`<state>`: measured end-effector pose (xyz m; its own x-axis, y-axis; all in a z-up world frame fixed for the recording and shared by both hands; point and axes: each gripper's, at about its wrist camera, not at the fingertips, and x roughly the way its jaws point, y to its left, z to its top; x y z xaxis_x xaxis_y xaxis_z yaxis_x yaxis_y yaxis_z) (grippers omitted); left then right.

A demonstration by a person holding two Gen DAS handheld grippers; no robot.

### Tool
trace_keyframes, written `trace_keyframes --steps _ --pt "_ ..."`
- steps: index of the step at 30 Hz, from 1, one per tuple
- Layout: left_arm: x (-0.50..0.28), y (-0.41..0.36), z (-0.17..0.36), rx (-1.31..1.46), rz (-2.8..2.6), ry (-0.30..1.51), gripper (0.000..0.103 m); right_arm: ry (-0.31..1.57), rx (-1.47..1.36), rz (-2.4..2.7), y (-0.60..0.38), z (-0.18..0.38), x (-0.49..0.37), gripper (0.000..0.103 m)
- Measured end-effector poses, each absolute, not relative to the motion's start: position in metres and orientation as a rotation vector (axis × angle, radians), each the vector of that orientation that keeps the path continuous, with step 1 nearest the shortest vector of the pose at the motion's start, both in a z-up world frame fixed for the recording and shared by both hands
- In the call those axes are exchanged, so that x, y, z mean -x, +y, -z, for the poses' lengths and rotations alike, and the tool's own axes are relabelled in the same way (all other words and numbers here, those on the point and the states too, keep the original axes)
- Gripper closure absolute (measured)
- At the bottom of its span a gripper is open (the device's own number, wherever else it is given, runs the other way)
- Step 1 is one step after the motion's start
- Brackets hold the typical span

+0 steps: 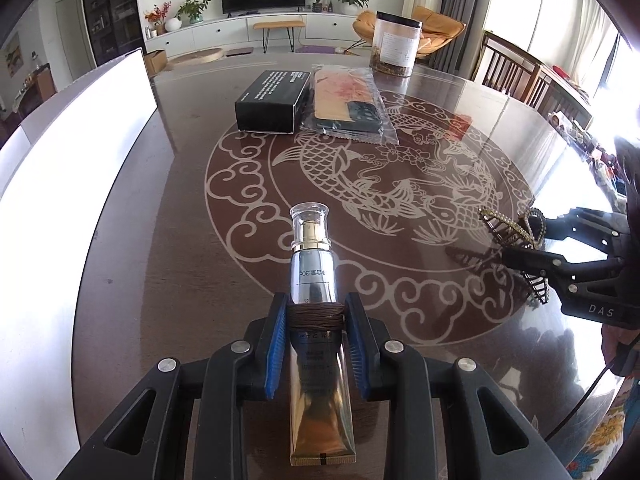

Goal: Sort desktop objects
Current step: 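Carry the gold tube and claw clip toward the white bin with both grippers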

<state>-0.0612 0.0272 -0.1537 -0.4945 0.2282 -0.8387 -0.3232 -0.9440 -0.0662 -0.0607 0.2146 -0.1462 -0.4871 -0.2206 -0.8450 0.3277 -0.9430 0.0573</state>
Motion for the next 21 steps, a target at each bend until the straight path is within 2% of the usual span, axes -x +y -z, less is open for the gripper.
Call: trace_keyframes --steps 10,18,21 --pt "0.041 0.008 0.101 1.202 -2.526 -0.022 0.075 0.111 -1.276 2.525 0.199 0.079 0.048 0.055" --pt "0.007 -0.064 0.023 1.015 -2.679 -0.224 0.075 0.109 -1.033 2.459 0.119 0.003 0.061 0.055" --pt "-0.012 -0.105 -0.011 0.949 -2.757 -0.220 0.075 0.084 -0.923 2.404 0.077 -0.028 0.064 0.055"
